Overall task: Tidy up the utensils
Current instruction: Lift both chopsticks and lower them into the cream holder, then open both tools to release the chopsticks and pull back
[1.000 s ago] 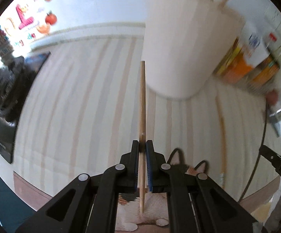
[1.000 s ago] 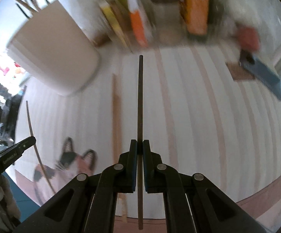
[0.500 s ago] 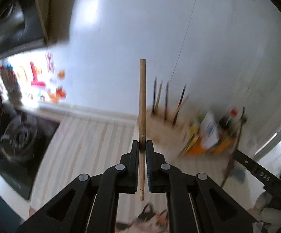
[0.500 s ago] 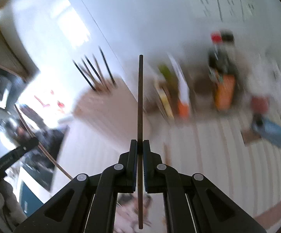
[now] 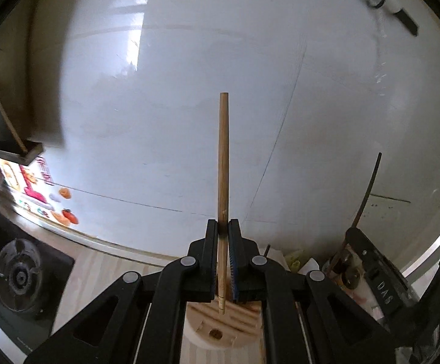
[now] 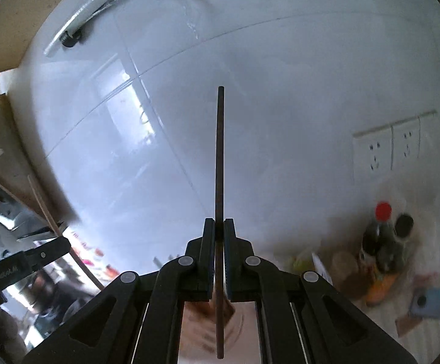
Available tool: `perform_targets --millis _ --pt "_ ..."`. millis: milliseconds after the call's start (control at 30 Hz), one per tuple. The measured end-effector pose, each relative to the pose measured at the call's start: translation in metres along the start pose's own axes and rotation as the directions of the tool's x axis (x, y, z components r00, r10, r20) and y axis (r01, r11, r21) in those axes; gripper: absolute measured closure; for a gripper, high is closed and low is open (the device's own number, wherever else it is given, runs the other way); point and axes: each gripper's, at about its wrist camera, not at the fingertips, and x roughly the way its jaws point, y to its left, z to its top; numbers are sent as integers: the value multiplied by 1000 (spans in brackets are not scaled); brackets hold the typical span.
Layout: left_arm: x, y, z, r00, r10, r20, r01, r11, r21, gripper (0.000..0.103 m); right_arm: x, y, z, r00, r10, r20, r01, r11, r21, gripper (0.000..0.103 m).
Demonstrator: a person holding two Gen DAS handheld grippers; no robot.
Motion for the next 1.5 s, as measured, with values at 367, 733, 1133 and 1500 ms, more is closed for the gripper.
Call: perform_targets --millis 367,733,1133,1500 --pt "81 -2 -8 993 -30 -118 31 999 13 99 72 -4 -16 999 -9 -32 10 1000 9 98" --pt "72 10 -23 981 -2 -196 4 1000 11 93 92 -2 -33 981 63 -184 -69 997 -30 97" --pt "-5 28 -64 985 145 -91 -143 989 26 0 -3 -39 -32 980 -44 -194 45 999 0 57" --pt "29 32 -184 910 294 -293 -263 955 140 0 -22 -81 -132 906 -132 -403 137 990 -15 29"
